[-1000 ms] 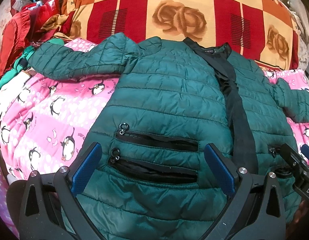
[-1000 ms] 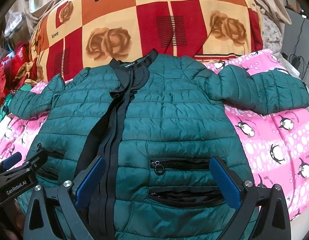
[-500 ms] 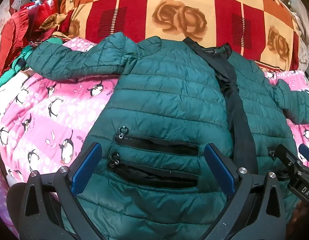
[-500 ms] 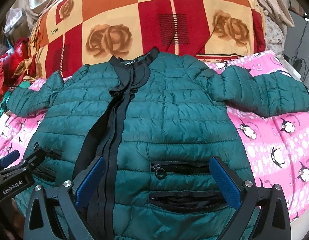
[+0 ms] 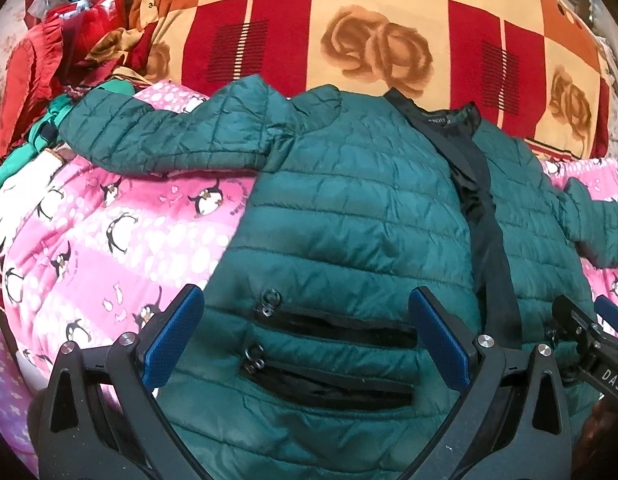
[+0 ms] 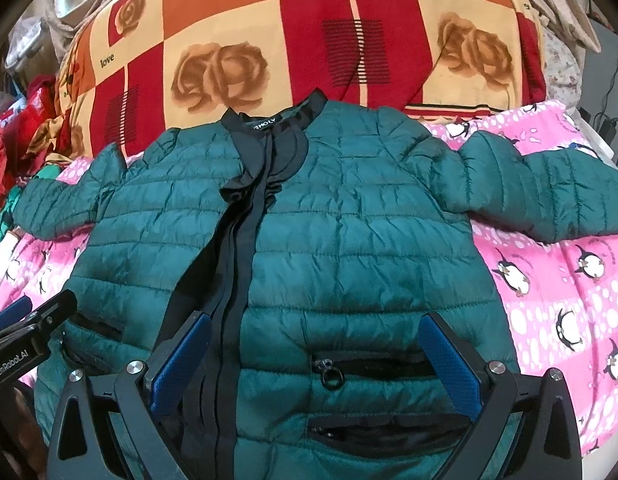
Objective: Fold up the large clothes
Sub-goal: 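Grasp the sleeve cuff nearest the left tool and lift it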
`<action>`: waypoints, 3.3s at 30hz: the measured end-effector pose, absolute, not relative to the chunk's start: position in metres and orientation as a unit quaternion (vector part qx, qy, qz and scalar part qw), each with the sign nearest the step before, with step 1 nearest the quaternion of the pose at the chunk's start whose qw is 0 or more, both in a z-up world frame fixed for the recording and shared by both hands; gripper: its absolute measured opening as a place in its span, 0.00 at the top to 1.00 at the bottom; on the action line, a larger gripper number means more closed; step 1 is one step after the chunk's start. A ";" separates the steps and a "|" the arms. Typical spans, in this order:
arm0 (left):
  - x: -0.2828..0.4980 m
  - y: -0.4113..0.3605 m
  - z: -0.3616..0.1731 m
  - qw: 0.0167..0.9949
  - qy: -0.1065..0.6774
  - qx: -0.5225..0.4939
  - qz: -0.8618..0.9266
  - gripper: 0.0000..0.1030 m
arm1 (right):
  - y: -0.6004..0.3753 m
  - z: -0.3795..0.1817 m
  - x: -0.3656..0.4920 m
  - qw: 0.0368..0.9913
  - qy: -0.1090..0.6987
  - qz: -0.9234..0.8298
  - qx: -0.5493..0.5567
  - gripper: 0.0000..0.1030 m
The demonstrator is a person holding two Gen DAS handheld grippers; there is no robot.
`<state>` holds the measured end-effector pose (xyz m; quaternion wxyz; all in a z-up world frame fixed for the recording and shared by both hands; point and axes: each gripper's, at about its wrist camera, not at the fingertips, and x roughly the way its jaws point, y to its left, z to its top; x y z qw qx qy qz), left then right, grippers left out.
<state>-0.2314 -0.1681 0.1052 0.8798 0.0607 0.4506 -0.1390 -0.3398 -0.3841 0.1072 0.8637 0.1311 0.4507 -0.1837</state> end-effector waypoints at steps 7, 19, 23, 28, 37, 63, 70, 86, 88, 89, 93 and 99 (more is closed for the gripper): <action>-0.210 -0.158 0.111 0.884 0.447 0.059 -0.121 0.01 | -0.386 0.110 -0.320 0.865 0.451 -0.181 0.125 0.00; -0.146 -0.122 0.121 0.892 0.444 0.041 -0.068 0.01 | -0.388 0.108 -0.288 0.868 0.448 -0.172 0.125 0.00; -0.125 -0.106 0.118 0.894 0.445 0.031 -0.045 0.01 | -0.390 0.102 -0.276 0.869 0.446 -0.169 0.134 0.00; -0.101 -0.088 0.113 0.897 0.441 0.031 -0.022 0.01 | -0.389 0.089 -0.261 0.863 0.458 -0.168 0.128 0.00; -0.050 -0.039 0.104 0.899 0.436 -0.006 0.040 0.01 | -0.387 0.076 -0.249 0.858 0.472 -0.160 0.127 0.00; 0.064 0.049 0.086 0.897 0.419 -0.062 0.126 0.14 | -0.372 0.061 -0.244 0.849 0.496 -0.148 0.111 0.00; 0.085 0.064 0.074 0.890 0.429 -0.081 0.129 0.27 | -0.372 0.059 -0.244 0.846 0.500 -0.147 0.108 0.00; 0.033 0.052 0.119 0.899 0.403 -0.169 0.017 0.87 | -0.371 0.058 -0.246 0.847 0.499 -0.148 0.108 0.00; 0.018 0.038 0.126 0.903 0.398 -0.161 -0.009 0.87 | -0.371 0.059 -0.247 0.847 0.498 -0.148 0.110 0.00; 0.013 0.032 0.129 0.903 0.398 -0.158 -0.020 0.87 | -0.371 0.060 -0.248 0.848 0.497 -0.148 0.112 0.00; -0.012 0.001 0.140 0.906 0.396 -0.143 -0.052 0.87 | -0.370 0.063 -0.254 0.850 0.492 -0.147 0.116 0.00; -0.045 -0.058 0.150 0.910 0.396 -0.093 -0.084 0.87 | -0.375 0.068 -0.263 0.853 0.484 -0.153 0.120 0.00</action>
